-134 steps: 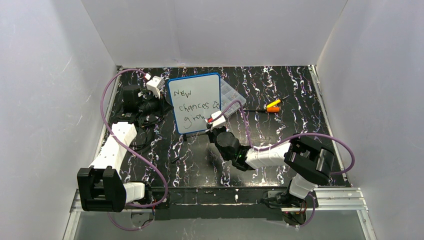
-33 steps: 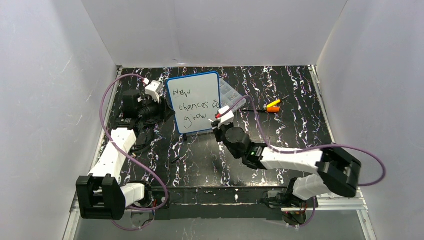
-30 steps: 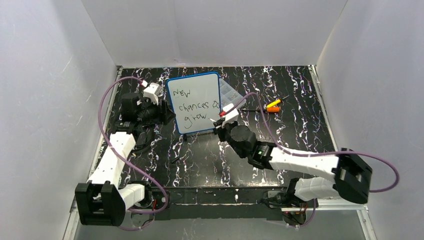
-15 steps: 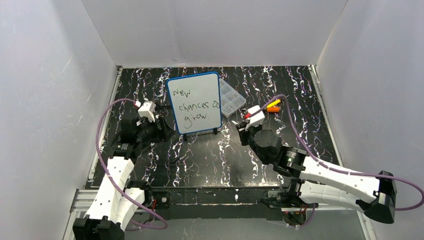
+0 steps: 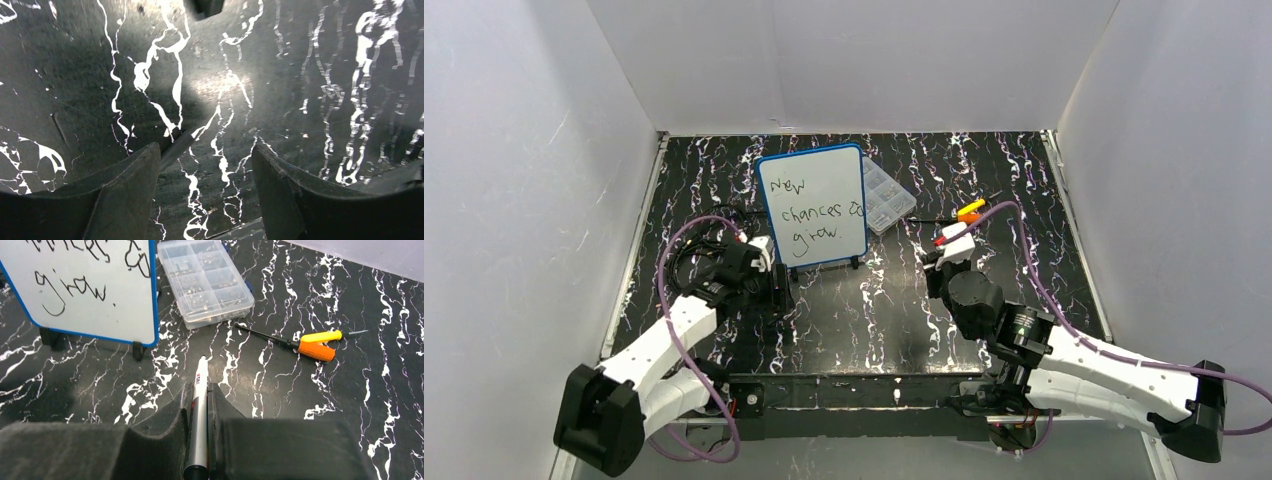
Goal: Write a sentence on the whiteboard
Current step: Write a sentence on the whiteboard, then close the whiteboard marker at the center of the board.
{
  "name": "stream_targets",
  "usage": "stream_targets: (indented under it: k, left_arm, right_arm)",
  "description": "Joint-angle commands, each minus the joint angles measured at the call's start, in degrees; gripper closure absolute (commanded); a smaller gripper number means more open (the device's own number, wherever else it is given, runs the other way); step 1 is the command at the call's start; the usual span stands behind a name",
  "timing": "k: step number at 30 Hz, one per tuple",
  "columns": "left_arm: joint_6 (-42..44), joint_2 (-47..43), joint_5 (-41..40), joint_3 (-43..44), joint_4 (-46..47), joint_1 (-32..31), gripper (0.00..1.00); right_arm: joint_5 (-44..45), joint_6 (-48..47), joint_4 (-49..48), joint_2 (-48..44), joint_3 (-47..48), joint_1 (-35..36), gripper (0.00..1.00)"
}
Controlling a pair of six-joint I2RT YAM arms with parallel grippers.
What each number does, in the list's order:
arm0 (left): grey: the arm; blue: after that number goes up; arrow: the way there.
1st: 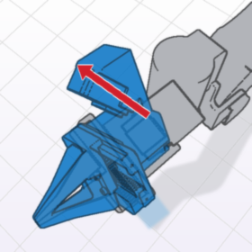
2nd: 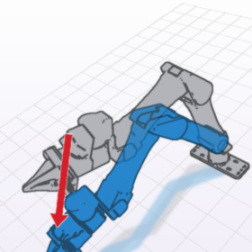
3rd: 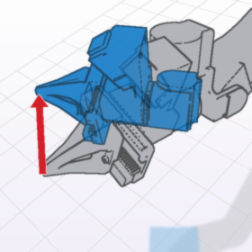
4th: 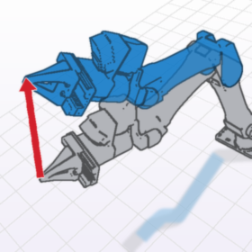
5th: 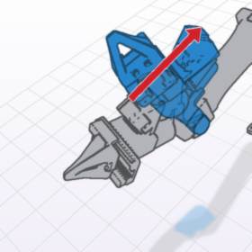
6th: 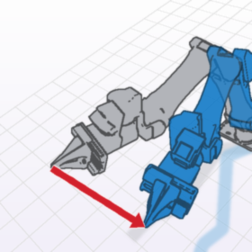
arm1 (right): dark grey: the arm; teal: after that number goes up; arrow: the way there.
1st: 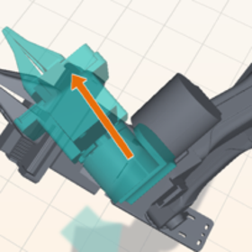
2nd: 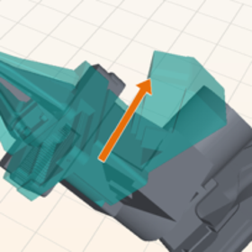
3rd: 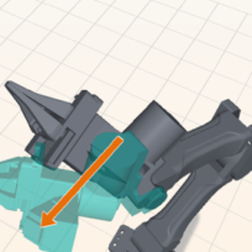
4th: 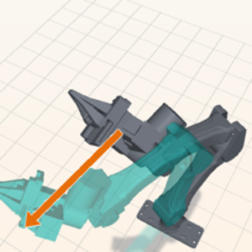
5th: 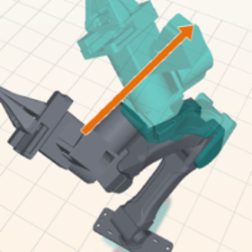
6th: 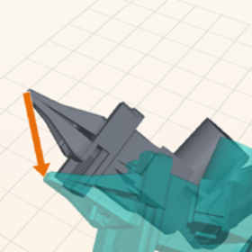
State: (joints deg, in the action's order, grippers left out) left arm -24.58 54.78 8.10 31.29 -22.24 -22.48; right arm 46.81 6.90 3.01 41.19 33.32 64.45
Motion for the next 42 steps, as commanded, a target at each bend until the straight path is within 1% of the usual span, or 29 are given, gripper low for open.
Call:
stream_targets:
  k: [1,4,8,11,15,18,24,26,28,32,39,42]
  left_arm:
    - [-2.37,3.68,-6.71,-1.16,-0.05,-2.41,0.34]
    - [-3.02,4.85,-7.17,-2.40,1.57,-3.03,0.34]
    - [-4.02,7.04,-6.40,-3.30,1.32,-3.79,0.34]
    - [-5.19,6.90,-5.92,-4.20,1.25,-4.97,0.33]
    - [-6.49,6.45,-3.20,-4.83,1.40,-6.87,0.33]
    - [-7.35,5.78,-3.40,-4.63,-0.11,-8.62,0.33]
    - [-8.65,5.25,-4.88,-3.86,-4.13,-9.41,0.34]
    - [-9.25,5.60,-5.53,-3.90,-4.45,-9.93,0.38]
    - [-9.89,6.55,-7.15,-3.44,-5.36,-10.65,0.44]
    - [-10.29,9.51,-12.90,-2.07,-6.33,-12.06,0.58]
    - [-11.16,15.88,-17.14,0.53,-7.94,-15.35,0.66]
    - [-11.47,17.77,-17.74,1.26,-8.31,-16.01,0.72]
  right_arm:
    - [1.55,2.76,2.48,-0.89,2.04,-0.46,0.99]
    - [0.51,3.12,2.54,-3.26,1.24,-0.46,0.99]
    - [0.47,3.12,2.62,-4.80,1.17,-0.46,0.99]
    - [0.28,2.74,2.29,-4.93,1.09,-0.46,0.99]
    - [0.02,2.35,2.09,-3.92,1.39,-0.46,0.99]
    - [-0.09,2.25,2.09,-3.41,1.52,-0.49,0.99]
    - [0.12,2.24,1.92,-4.02,1.18,-0.47,0.99]
    - [0.12,2.24,1.75,-4.39,0.93,-0.49,0.99]
    - [0.24,2.24,1.66,-4.66,0.79,-0.51,0.99]
    - [0.45,2.25,1.49,-5.29,0.54,-0.48,0.99]
    - [0.56,2.25,1.21,-5.77,0.08,-0.50,0.99]
    - [0.35,2.27,1.37,-5.45,0.39,-0.54,0.99]
